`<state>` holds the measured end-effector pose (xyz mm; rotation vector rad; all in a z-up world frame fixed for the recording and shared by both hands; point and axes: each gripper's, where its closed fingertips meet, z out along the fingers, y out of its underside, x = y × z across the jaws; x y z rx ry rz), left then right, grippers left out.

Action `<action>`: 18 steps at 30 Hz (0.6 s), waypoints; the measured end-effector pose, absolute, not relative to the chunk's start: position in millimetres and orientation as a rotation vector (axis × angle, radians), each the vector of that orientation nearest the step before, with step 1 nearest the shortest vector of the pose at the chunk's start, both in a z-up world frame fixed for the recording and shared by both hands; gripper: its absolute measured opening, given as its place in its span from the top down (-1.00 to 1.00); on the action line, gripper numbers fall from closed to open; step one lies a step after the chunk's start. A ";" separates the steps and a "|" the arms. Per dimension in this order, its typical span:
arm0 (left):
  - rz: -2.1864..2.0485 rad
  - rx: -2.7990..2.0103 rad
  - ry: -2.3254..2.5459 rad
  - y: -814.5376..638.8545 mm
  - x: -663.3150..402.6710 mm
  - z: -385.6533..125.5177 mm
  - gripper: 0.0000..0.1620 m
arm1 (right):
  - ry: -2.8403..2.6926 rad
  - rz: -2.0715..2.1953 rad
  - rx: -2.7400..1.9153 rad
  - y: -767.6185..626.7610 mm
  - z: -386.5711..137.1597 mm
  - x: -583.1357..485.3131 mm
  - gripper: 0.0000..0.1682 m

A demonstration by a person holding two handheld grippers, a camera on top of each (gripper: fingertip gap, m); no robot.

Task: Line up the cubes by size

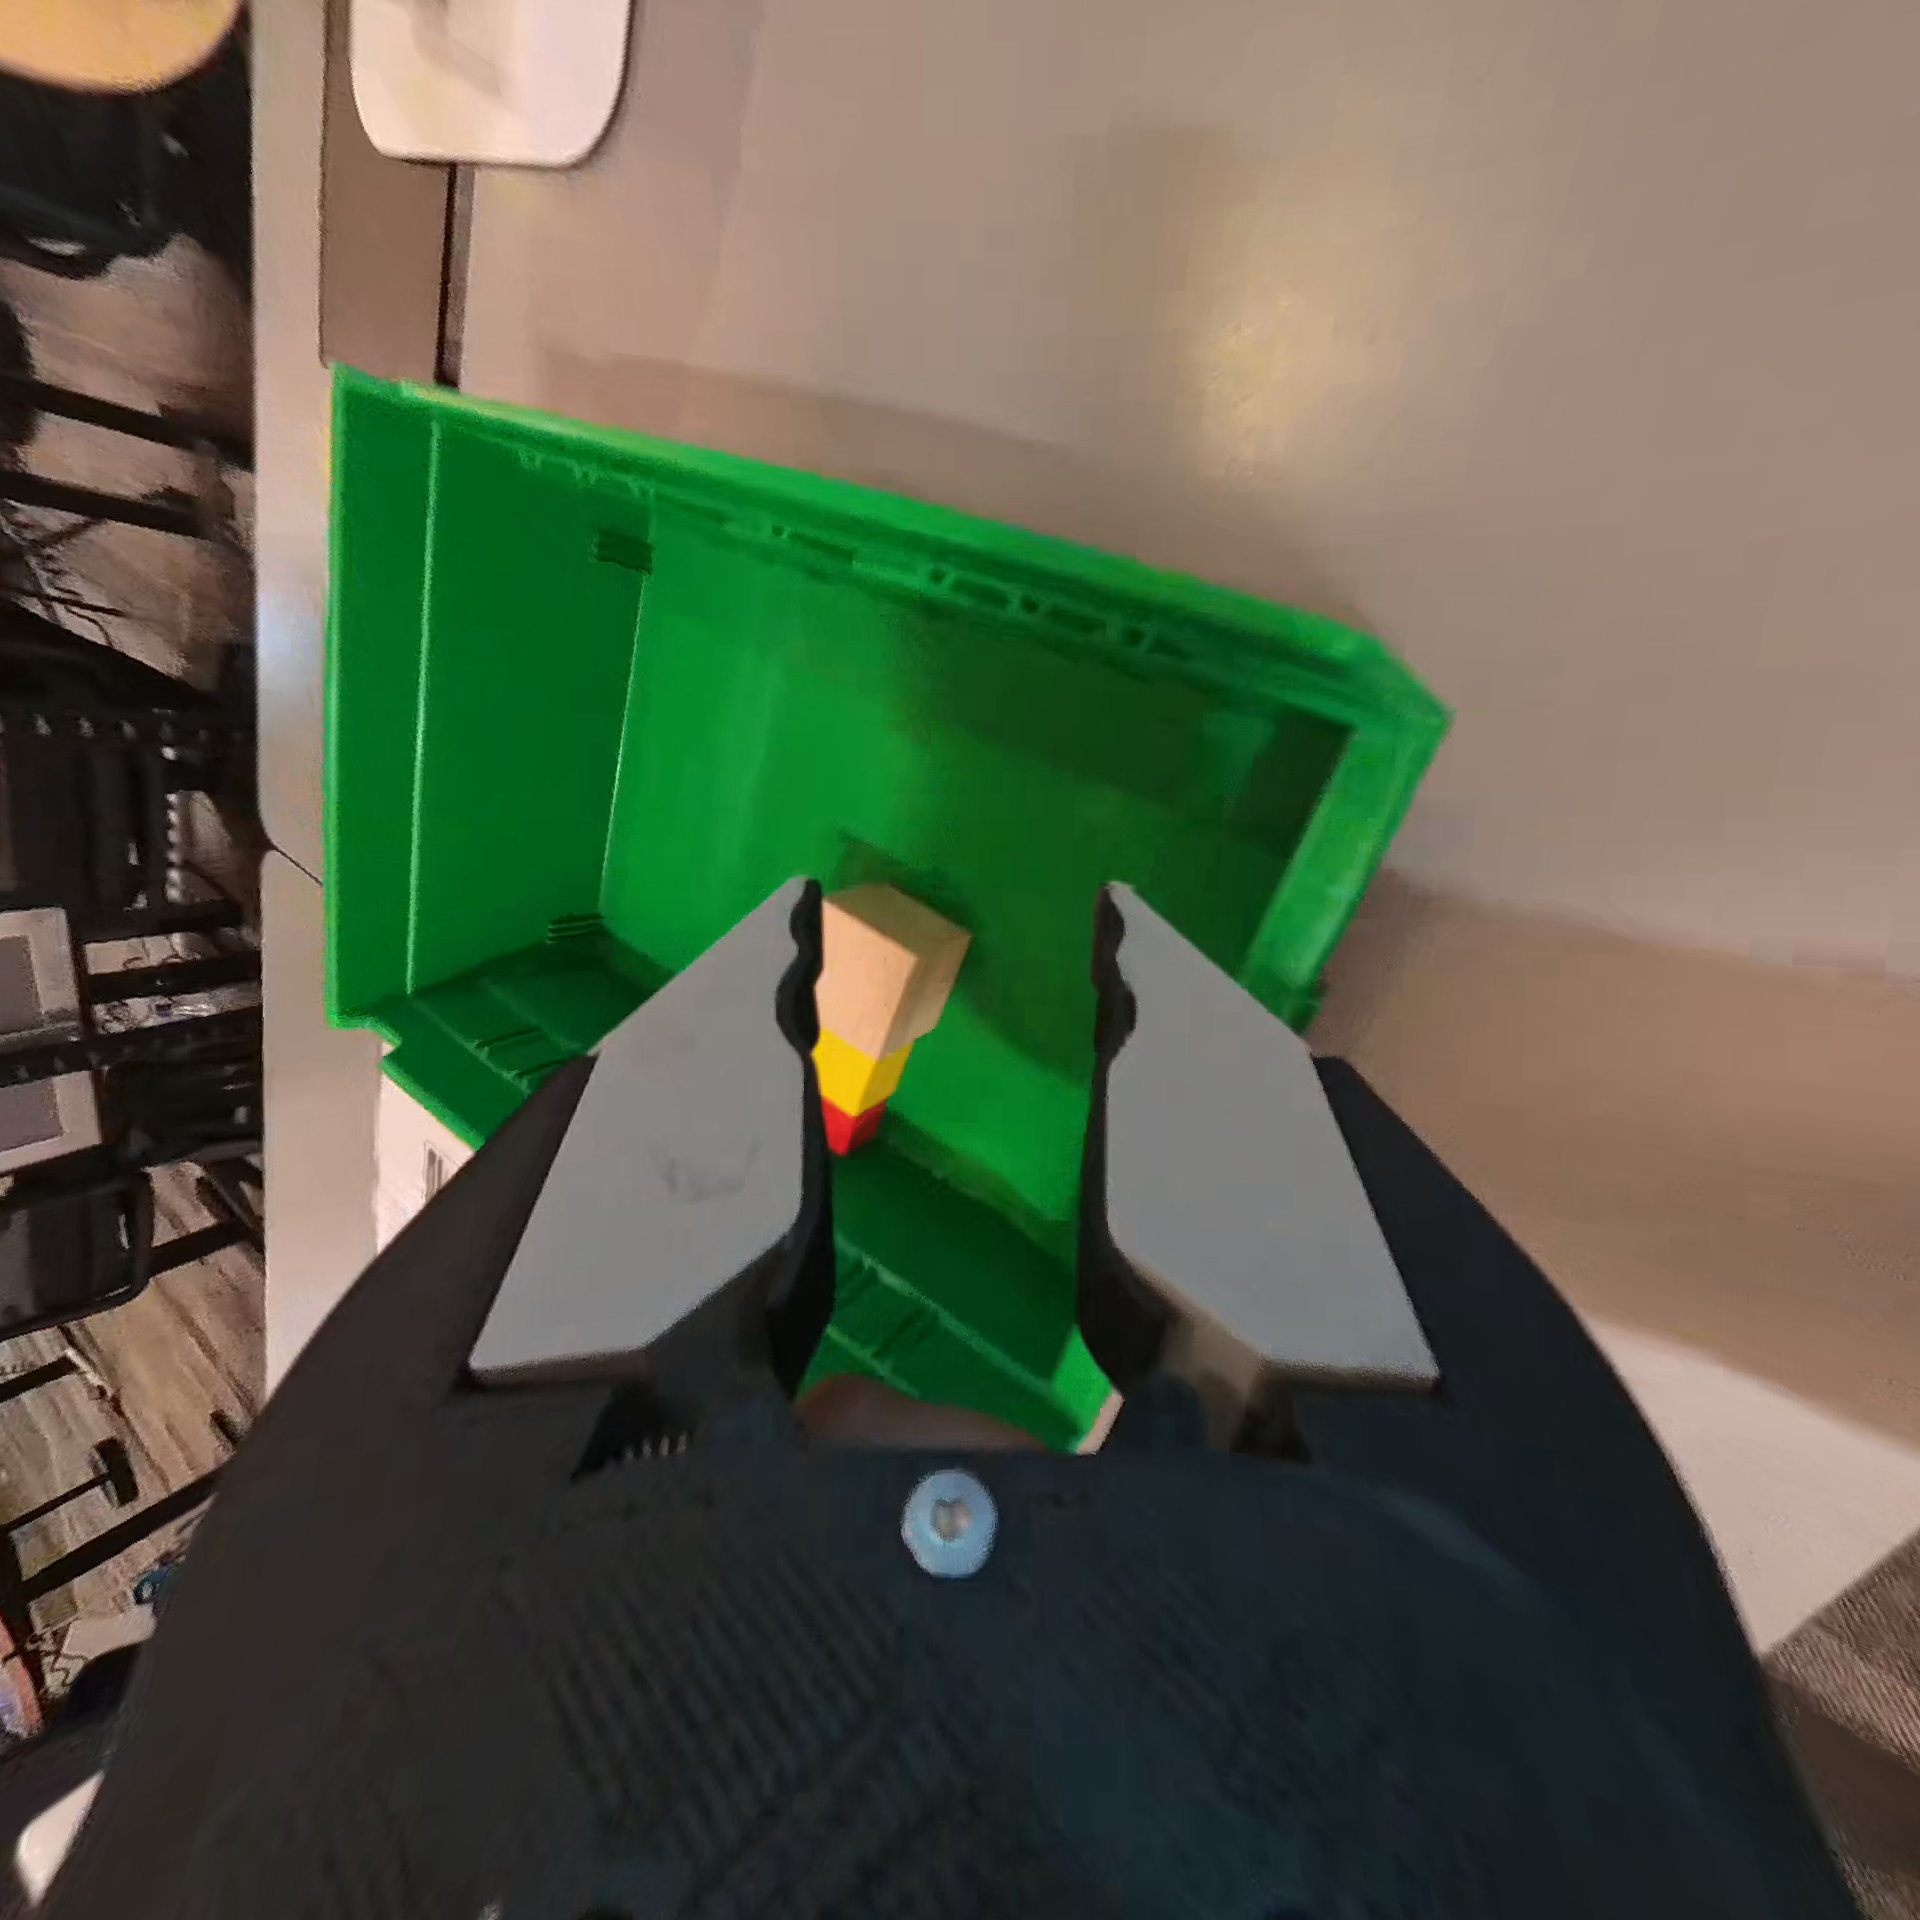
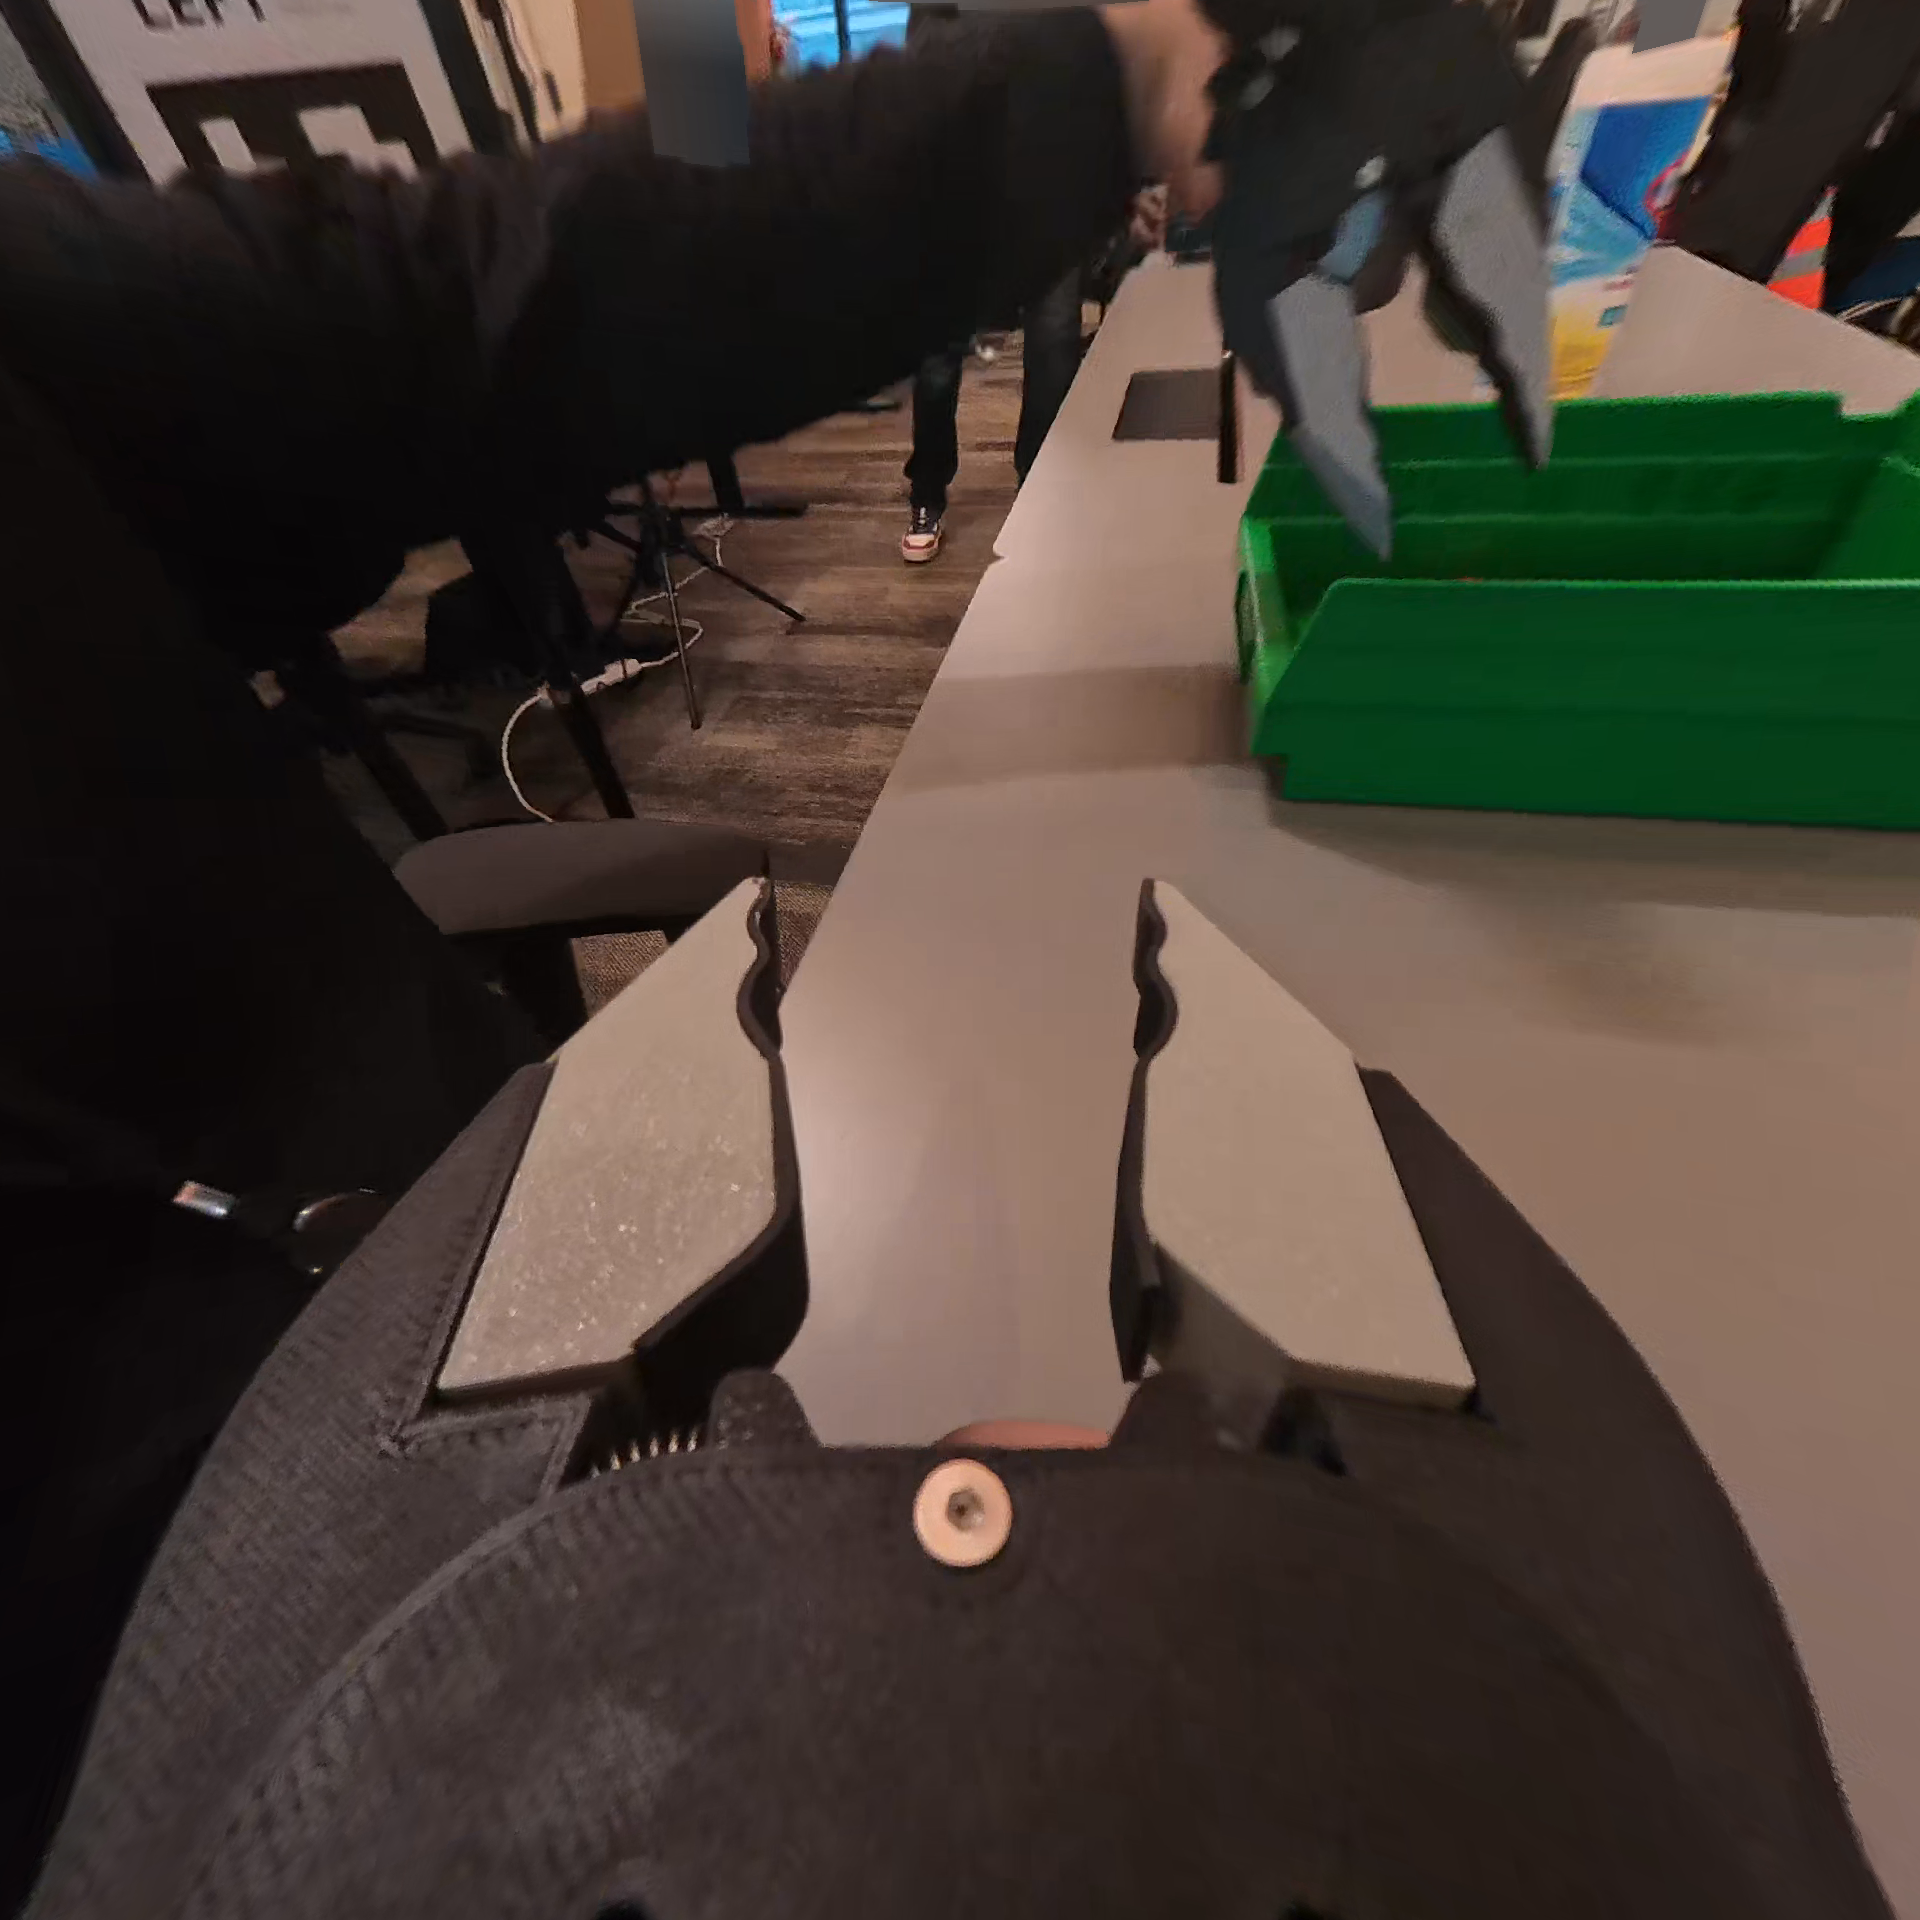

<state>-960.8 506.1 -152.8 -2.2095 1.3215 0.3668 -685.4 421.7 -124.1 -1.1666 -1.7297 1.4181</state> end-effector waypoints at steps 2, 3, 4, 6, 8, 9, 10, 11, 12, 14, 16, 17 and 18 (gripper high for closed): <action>0.360 -2.259 1.363 514.6 -973.3 -158.1 0.38 | -1.787 1.379 -1.202 418.2 -138.7 -695.2 0.20; 0.366 -2.273 1.399 518.9 -979.2 -162.4 0.39 | -1.815 1.371 -1.203 415.2 -142.6 -696.2 0.20; 0.379 -2.273 1.435 524.2 -984.8 -166.8 0.43 | -1.826 1.373 -1.191 413.2 -145.0 -695.4 0.20; 0.415 -2.307 1.506 531.4 -997.8 -178.8 0.45 | -1.802 1.406 -1.180 413.1 -147.3 -691.8 0.25; 0.438 -2.340 1.591 534.0 -1007.1 -191.5 0.39 | -1.789 1.469 -1.229 413.9 -151.8 -686.6 0.27; 0.449 -2.338 1.634 535.5 -1010.3 -197.0 0.38 | -1.802 1.487 -1.252 414.3 -154.9 -683.7 0.27; 0.462 -2.334 1.668 537.5 -1013.1 -202.0 0.36 | -1.806 1.487 -1.265 416.7 -157.0 -681.9 0.26; 0.467 -2.334 1.690 539.8 -1015.2 -206.9 0.31 | -1.795 1.484 -1.272 420.0 -157.1 -681.4 0.26; 0.464 -2.341 1.703 542.1 -1016.8 -211.9 0.27 | -1.778 1.497 -1.274 422.3 -155.2 -681.1 0.27; 0.472 -2.367 1.740 544.7 -1022.6 -224.5 0.21 | -1.754 1.545 -1.284 424.0 -150.3 -680.5 0.28; 0.527 -2.395 1.793 545.7 -1033.8 -239.0 0.25 | -1.733 1.573 -1.292 426.0 -147.1 -680.2 0.28; 0.547 -2.392 1.815 546.6 -1037.3 -243.5 0.30 | -1.729 1.576 -1.293 426.8 -146.7 -679.8 0.29; 0.534 -2.383 1.820 548.4 -1036.3 -243.3 0.40 | -1.725 1.568 -1.295 428.2 -146.9 -679.6 0.29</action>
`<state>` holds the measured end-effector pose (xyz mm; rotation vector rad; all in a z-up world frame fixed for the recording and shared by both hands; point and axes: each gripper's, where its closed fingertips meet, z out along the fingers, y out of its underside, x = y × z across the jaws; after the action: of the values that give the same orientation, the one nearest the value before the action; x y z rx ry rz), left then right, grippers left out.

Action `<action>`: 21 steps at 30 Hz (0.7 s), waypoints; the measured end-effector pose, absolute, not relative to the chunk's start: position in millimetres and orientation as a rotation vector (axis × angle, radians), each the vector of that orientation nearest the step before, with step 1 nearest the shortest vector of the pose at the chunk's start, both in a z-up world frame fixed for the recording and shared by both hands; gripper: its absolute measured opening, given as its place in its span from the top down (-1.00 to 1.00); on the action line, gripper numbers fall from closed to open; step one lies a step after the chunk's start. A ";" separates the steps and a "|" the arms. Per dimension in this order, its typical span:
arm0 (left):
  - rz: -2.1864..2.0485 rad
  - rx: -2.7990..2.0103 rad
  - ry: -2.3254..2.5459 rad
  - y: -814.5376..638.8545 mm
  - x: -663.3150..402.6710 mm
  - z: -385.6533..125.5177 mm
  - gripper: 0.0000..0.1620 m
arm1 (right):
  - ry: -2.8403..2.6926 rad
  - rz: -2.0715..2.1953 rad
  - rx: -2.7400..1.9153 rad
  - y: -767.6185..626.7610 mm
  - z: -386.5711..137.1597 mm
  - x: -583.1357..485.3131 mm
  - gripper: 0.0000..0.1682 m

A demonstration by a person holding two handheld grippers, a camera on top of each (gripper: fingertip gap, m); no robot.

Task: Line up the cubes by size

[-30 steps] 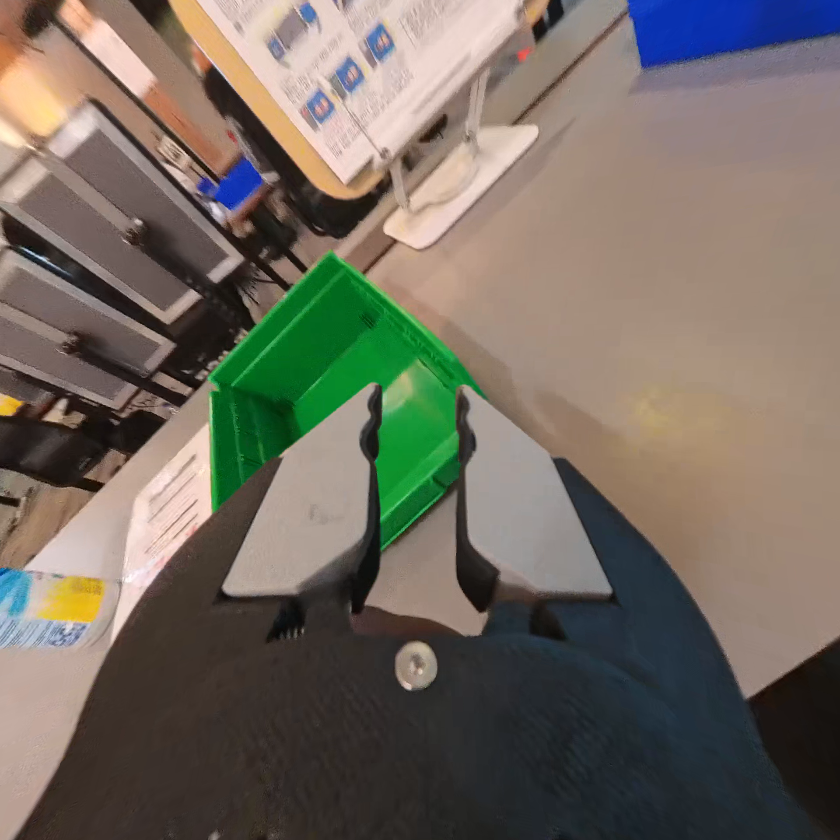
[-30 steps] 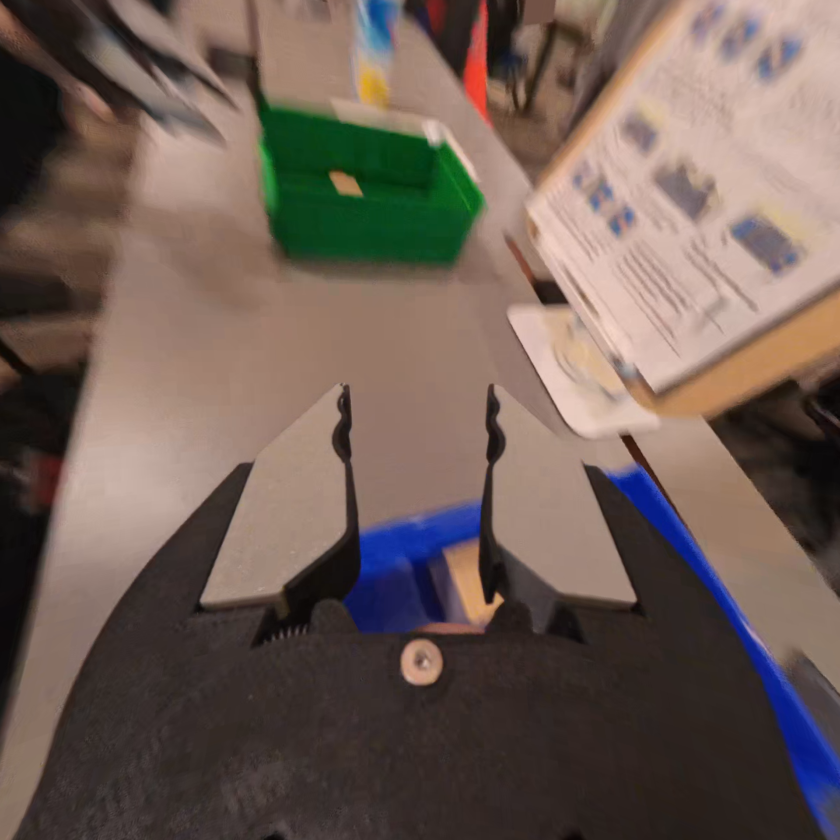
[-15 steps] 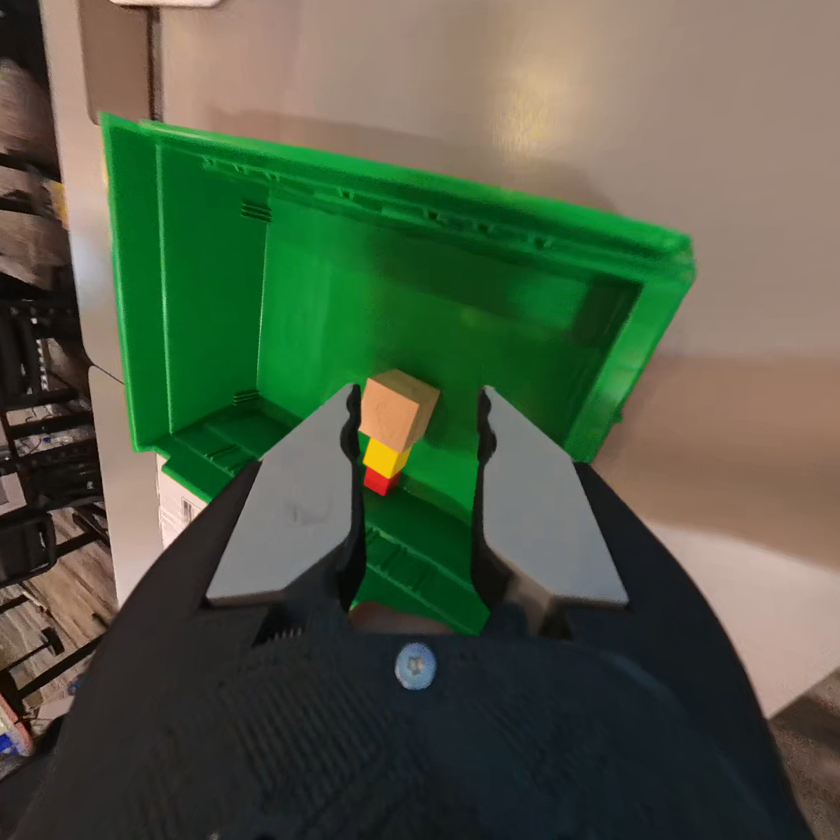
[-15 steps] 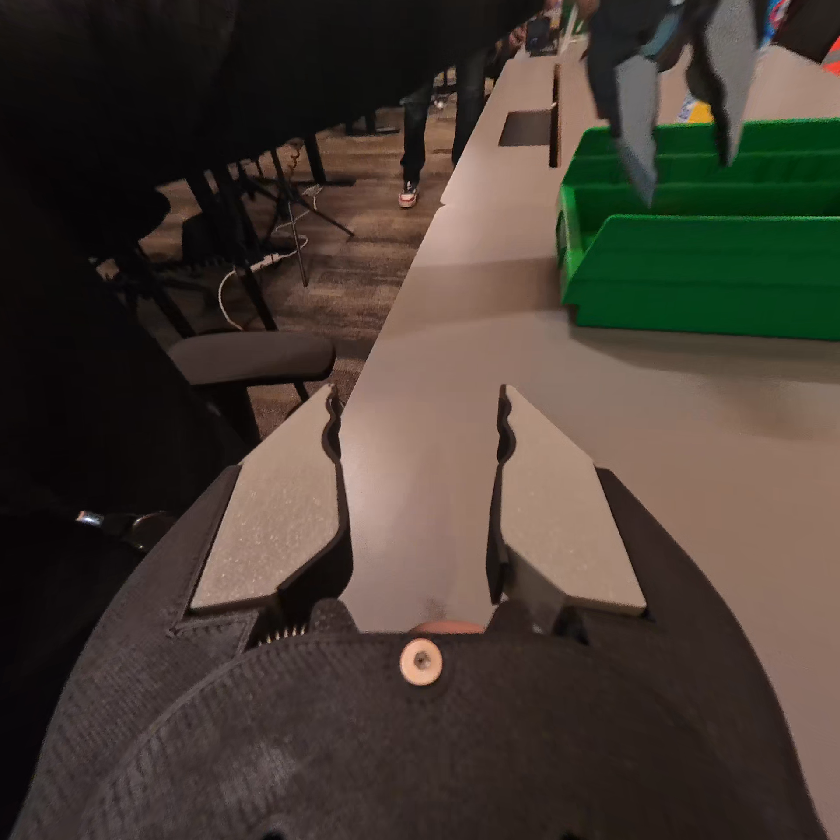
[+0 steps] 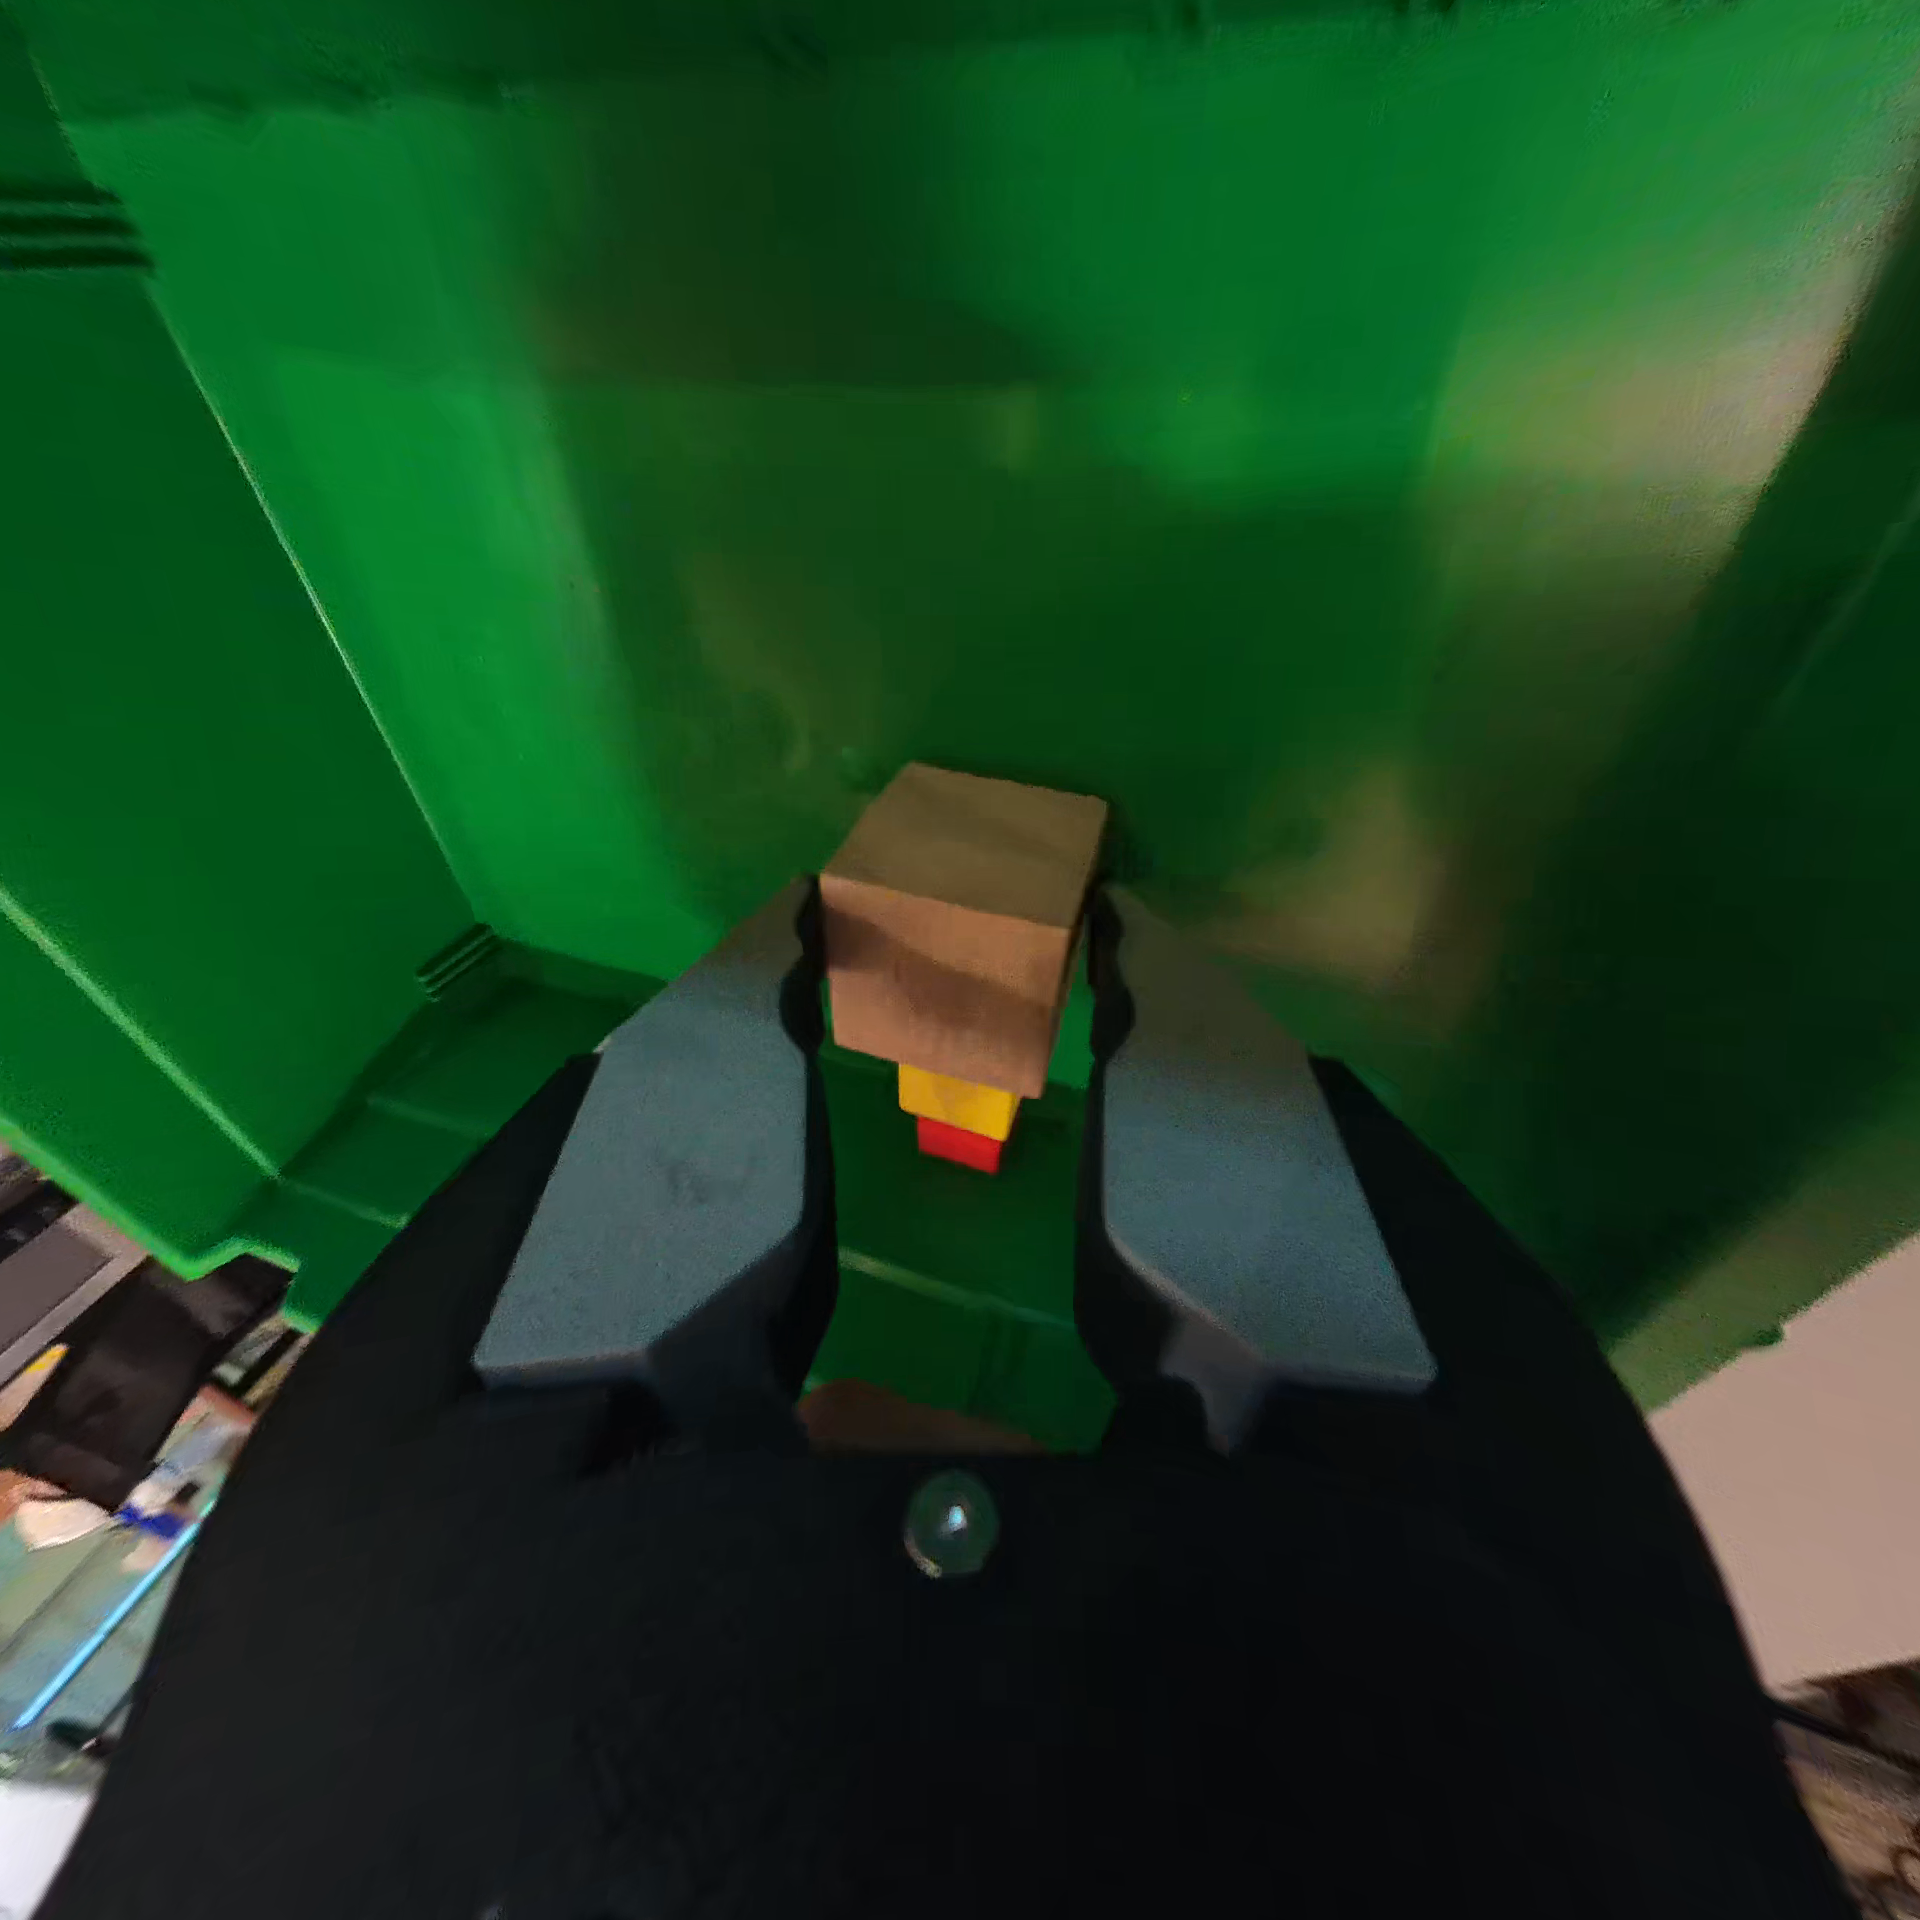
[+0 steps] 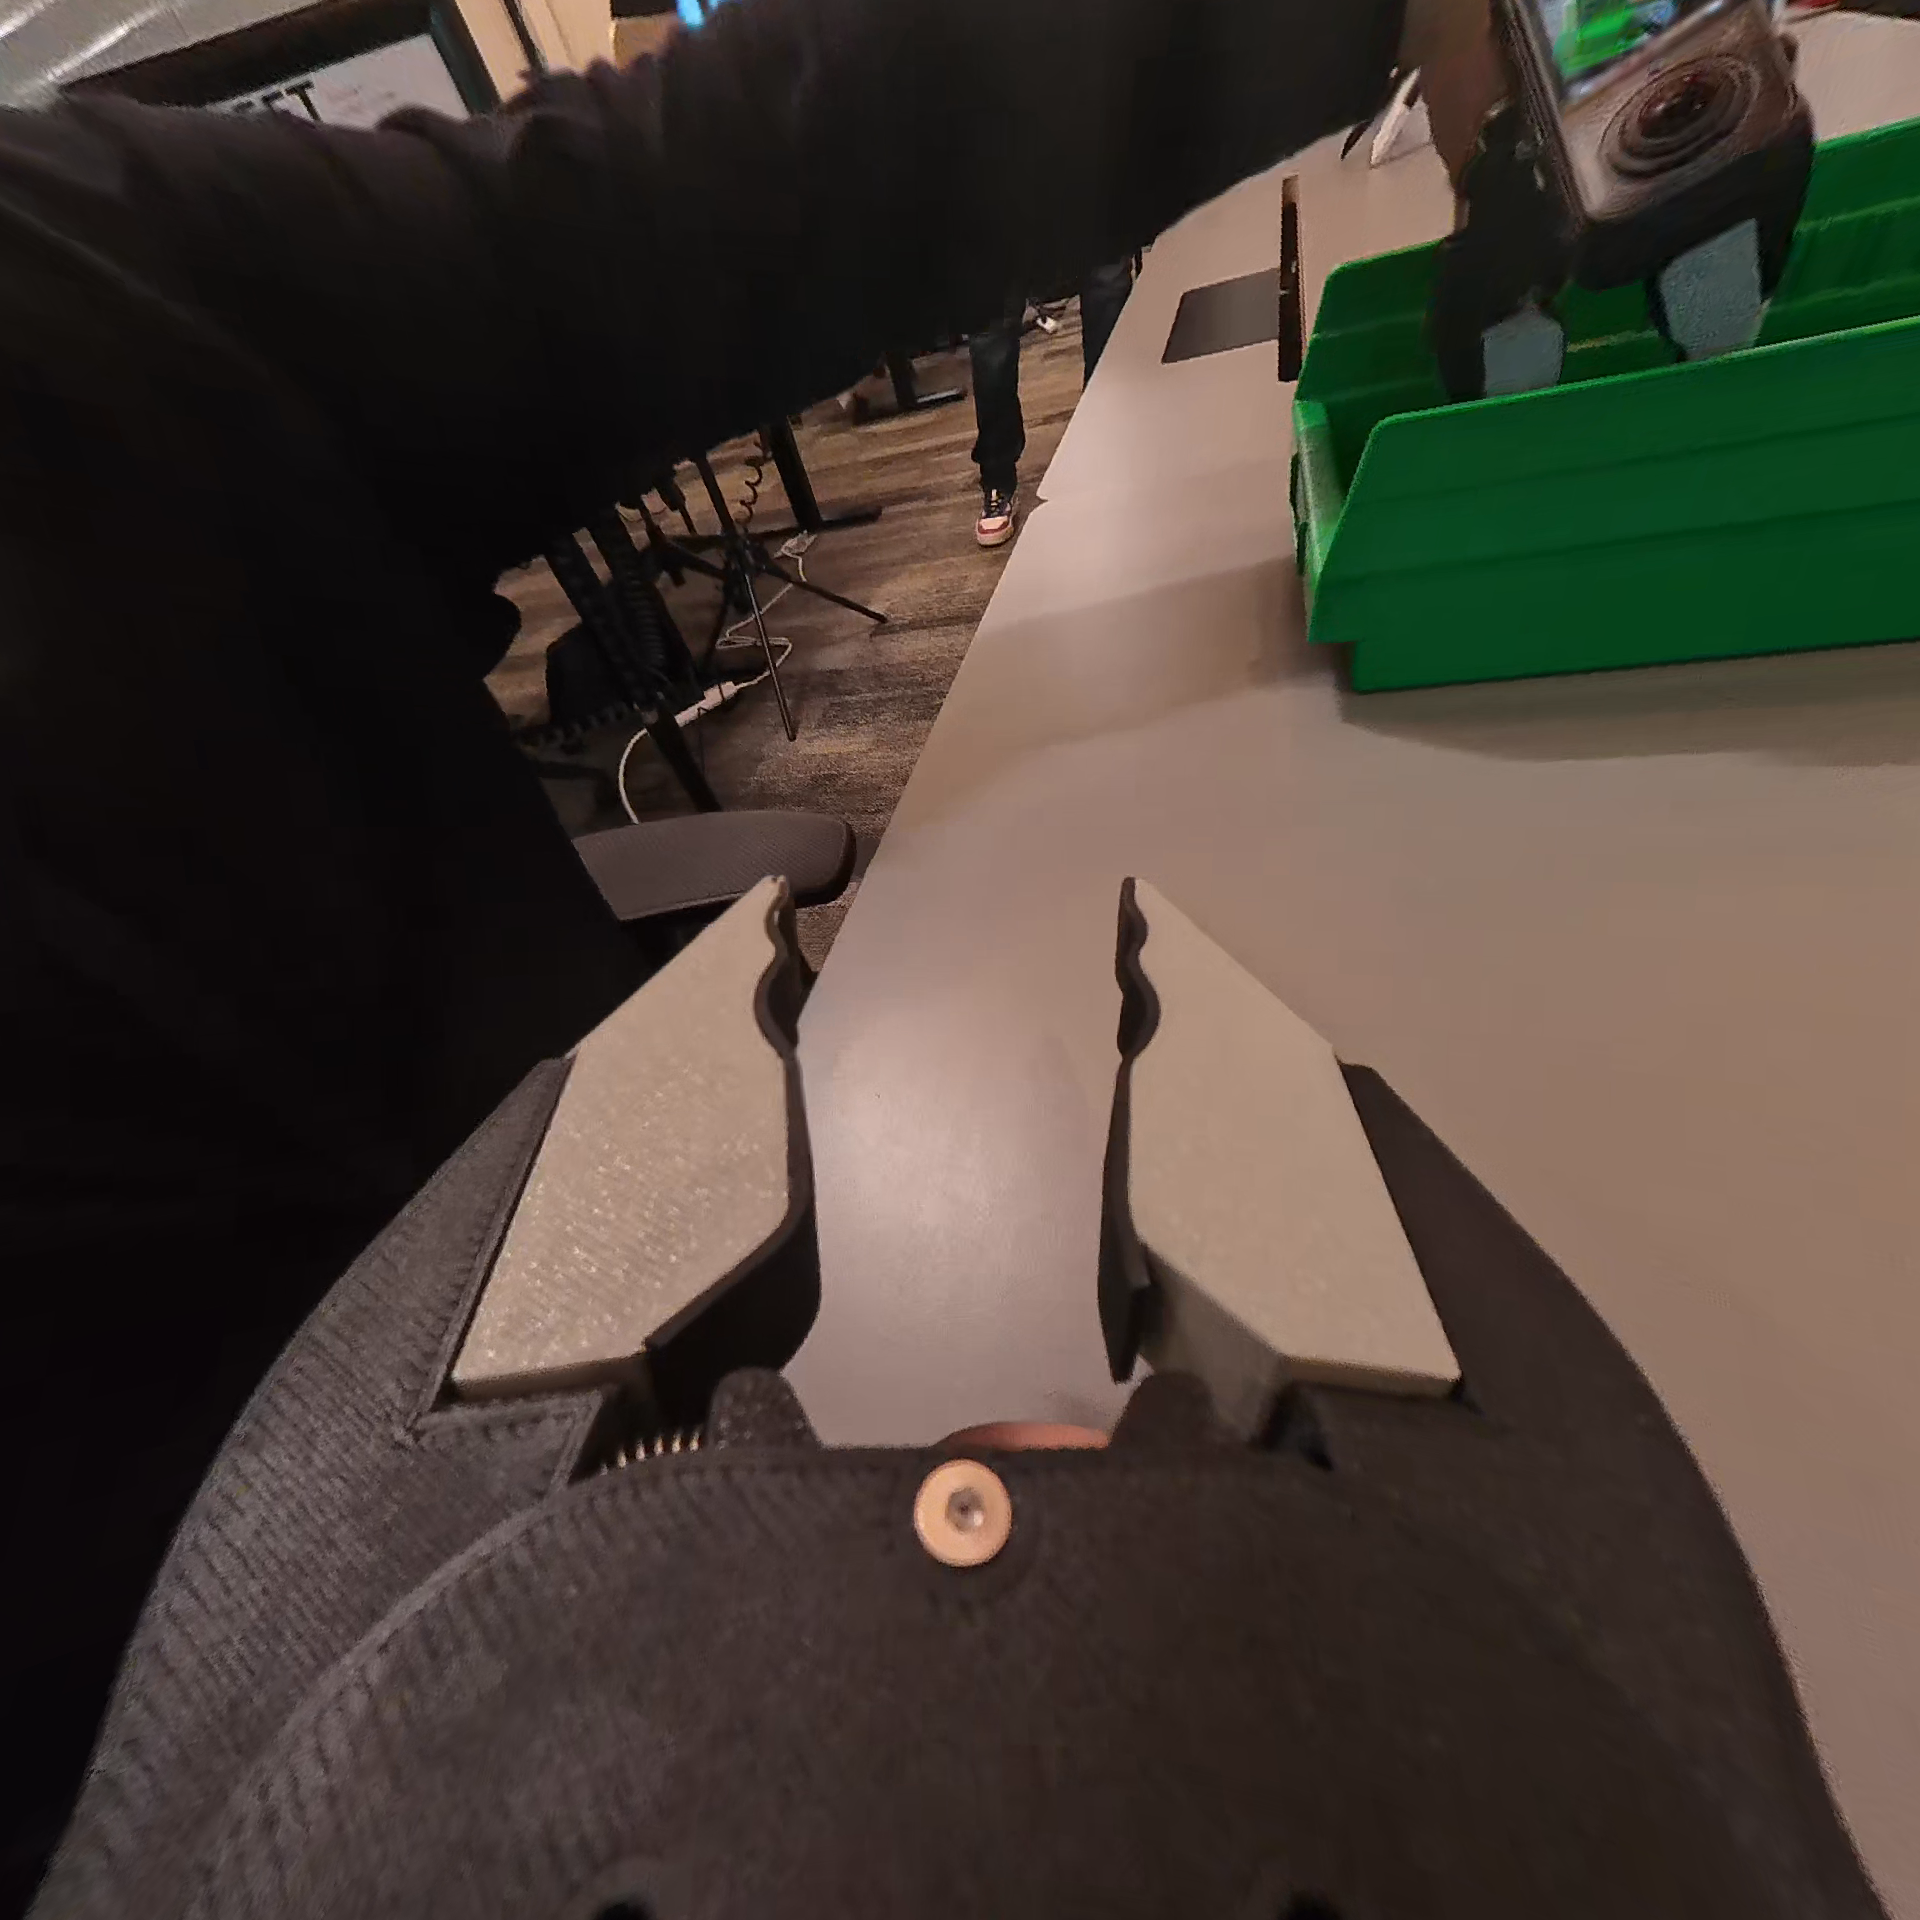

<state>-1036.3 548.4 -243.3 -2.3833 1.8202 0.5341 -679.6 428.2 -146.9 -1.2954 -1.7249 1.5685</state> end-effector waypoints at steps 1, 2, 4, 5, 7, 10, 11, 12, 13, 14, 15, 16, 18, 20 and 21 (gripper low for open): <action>0.517 -2.405 1.807 547.6 -1036.2 -243.2 0.41 | -1.719 1.558 -1.297 430.0 -147.2 -679.6 0.30; 0.494 -2.420 1.805 545.2 -1035.3 -243.0 0.42 | -1.715 1.550 -1.300 431.3 -147.6 -679.6 0.31; 0.476 -2.413 1.801 539.3 -1032.2 -238.2 0.42 | -1.707 1.543 -1.312 433.3 -148.0 -679.8 0.32; 0.492 -2.377 1.781 539.4 -1029.4 -230.8 0.41 | -1.700 1.541 -1.317 434.4 -147.9 -680.0 0.32; 0.496 -2.258 1.675 541.7 -1012.9 -205.9 0.41 | -1.672 1.539 -1.328 436.6 -146.6 -680.7 0.33; 0.430 -1.960 1.433 540.5 -961.0 -146.1 0.41 | -1.630 1.557 -1.338 436.9 -143.5 -681.6 0.33; 0.386 -1.844 1.348 535.2 -938.2 -123.6 0.41 | -1.617 1.555 -1.336 437.2 -141.8 -683.1 0.34; 0.339 -1.723 1.276 526.3 -913.8 -102.0 0.41 | -1.604 1.536 -1.332 438.3 -141.1 -685.4 0.35; 0.297 -1.603 1.214 514.6 -889.5 -82.4 0.41 | -1.598 1.510 -1.331 439.0 -141.5 -688.1 0.35; 0.254 -1.494 1.167 500.0 -864.6 -66.4 0.42 | -1.599 1.499 -1.324 437.4 -141.3 -690.2 0.35; 0.208 -1.395 1.137 483.3 -839.2 -54.4 0.42 | -1.599 1.498 -1.318 434.8 -140.5 -691.8 0.35; 0.168 -1.307 1.118 466.4 -814.4 -46.2 0.42 | -1.595 1.492 -1.323 433.1 -140.1 -693.2 0.35; 0.128 -1.185 1.112 437.0 -771.4 -41.5 0.42 | -1.572 1.470 -1.355 431.5 -139.6 -694.7 0.33; 0.141 -1.128 1.120 415.7 -742.3 -45.2 0.42 | -1.529 1.498 -1.380 424.5 -132.5 -691.9 0.32; 0.149 -1.111 1.126 406.9 -731.9 -47.8 0.42 | -1.508 1.514 -1.388 419.7 -127.5 -689.2 0.31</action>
<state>-731.9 406.9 -47.8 -1.1110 1.1259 0.1488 -689.2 419.7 -127.5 -1.3878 -1.5084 1.5140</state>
